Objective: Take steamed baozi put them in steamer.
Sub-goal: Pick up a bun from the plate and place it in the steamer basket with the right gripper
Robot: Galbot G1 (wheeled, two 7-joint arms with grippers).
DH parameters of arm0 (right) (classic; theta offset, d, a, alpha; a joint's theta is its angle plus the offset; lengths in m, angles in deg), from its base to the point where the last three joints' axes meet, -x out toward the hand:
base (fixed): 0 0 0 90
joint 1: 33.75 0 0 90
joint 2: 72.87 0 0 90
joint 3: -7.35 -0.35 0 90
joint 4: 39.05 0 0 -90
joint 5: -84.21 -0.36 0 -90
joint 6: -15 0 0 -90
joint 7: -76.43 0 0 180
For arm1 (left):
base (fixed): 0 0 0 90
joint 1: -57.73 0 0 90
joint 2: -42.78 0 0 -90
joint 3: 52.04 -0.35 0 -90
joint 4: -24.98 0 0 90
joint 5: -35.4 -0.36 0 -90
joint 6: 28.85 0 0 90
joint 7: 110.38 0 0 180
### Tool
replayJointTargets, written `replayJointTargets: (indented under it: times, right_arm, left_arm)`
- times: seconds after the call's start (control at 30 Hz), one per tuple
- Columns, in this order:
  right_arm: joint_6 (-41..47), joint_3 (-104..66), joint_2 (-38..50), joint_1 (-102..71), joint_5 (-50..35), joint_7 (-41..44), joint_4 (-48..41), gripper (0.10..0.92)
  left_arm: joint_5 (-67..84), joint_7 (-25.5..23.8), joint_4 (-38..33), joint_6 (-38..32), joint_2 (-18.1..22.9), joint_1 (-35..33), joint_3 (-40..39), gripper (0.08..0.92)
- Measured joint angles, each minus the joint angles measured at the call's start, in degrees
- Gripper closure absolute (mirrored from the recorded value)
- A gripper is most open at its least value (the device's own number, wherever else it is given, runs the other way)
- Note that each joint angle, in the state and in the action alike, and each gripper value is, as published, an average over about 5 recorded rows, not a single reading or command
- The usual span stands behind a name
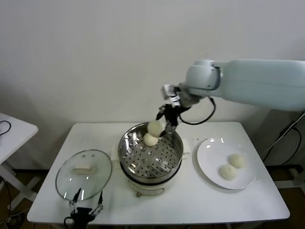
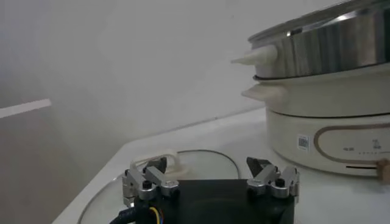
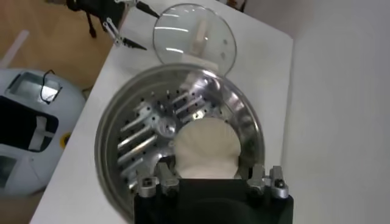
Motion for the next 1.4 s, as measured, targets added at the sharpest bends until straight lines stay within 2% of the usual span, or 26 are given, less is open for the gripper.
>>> replayJointTargets:
  times: [0.5, 1.2, 1.4]
  right_arm:
    - [1.71, -0.94, -11.36, -10.13, 5.69, -1.58, -8.39, 0.347]
    - [2.14, -1.03, -16.05, -15.60, 11.91, -2.19, -12.37, 0.347]
    - [1.89, -1.14, -16.34, -16.22, 12.93, -2.15, -12.76, 0.298]
  left_arm:
    - [-0.10, 0.07, 1.29, -0.37, 0.49, 0.71, 0.39, 0.177]
    - [-0.14, 0.08, 1.88, -0.49, 0.53, 0.95, 0.58, 0.177]
    - [-0.14, 0.09, 1.88, -0.52, 0.60, 0.93, 0.58, 0.177]
